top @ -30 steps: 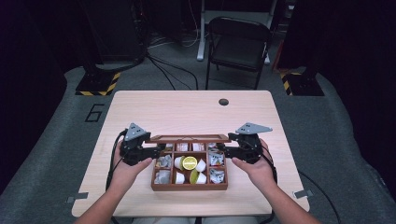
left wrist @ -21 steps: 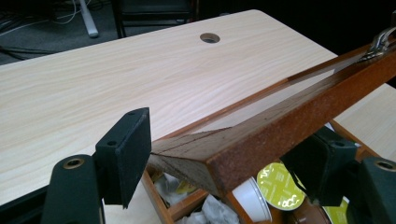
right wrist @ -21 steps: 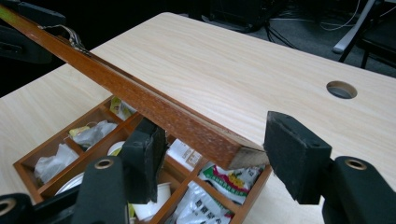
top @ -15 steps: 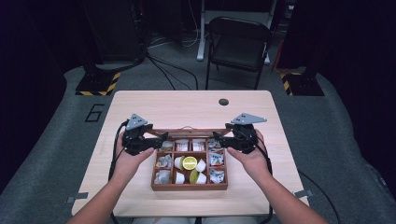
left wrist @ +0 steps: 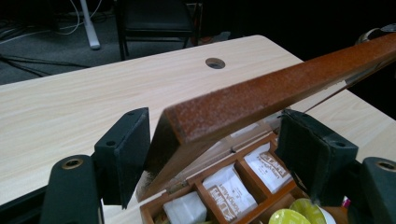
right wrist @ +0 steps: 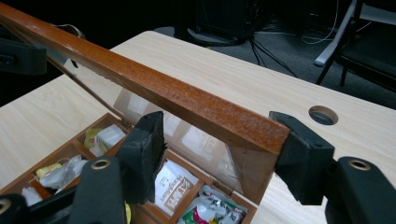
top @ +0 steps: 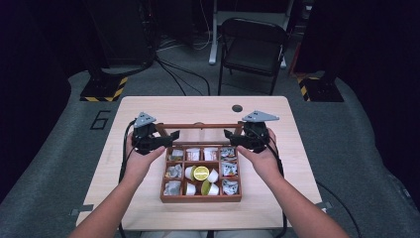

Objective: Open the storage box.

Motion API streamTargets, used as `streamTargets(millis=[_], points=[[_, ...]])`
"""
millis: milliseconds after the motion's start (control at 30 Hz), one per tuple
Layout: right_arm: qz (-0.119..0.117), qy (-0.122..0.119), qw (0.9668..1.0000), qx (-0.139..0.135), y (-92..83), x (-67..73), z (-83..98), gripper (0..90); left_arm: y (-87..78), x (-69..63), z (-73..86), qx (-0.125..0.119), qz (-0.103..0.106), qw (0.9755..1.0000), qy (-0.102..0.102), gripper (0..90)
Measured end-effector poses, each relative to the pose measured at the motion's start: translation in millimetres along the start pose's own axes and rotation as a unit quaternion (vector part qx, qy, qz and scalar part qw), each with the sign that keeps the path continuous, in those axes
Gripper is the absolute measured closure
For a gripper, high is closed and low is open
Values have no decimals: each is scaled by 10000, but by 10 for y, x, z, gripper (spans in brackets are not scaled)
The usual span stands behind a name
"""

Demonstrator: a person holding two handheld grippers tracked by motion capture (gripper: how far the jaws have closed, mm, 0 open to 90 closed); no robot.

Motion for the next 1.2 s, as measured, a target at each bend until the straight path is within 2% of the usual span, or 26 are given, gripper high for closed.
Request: streamTargets(millis=[367, 533, 733, 900, 1200], points=[[91, 70, 9999, -17, 180, -75, -9, 324, 124, 74, -47, -128, 52, 9999, -102, 255], [82, 76, 9999, -1, 259, -108, 43, 324, 189, 109, -1, -80, 67, 9997, -200, 255], [106, 154, 9998, 50, 315, -153, 105, 332, 263, 148, 60, -18, 66, 9998, -200, 256], [118, 188, 9998, -5, 330, -176, 108, 339, 309, 158, 73, -18, -11, 9999, -137, 256], [123, 126, 9998, -104, 344, -188, 81, 367, 377, 209, 131, 139, -39, 9996, -229, 268]])
Point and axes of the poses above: each handheld gripper's, and its own axes: y roughly forward along the jaws, z roughly out of its underside, x roughly to its left, the point moved 8 cm from there along y, roughly forward along the jaws, and after that the axes turned 3 degrees about -y, right-handed, at the moved point
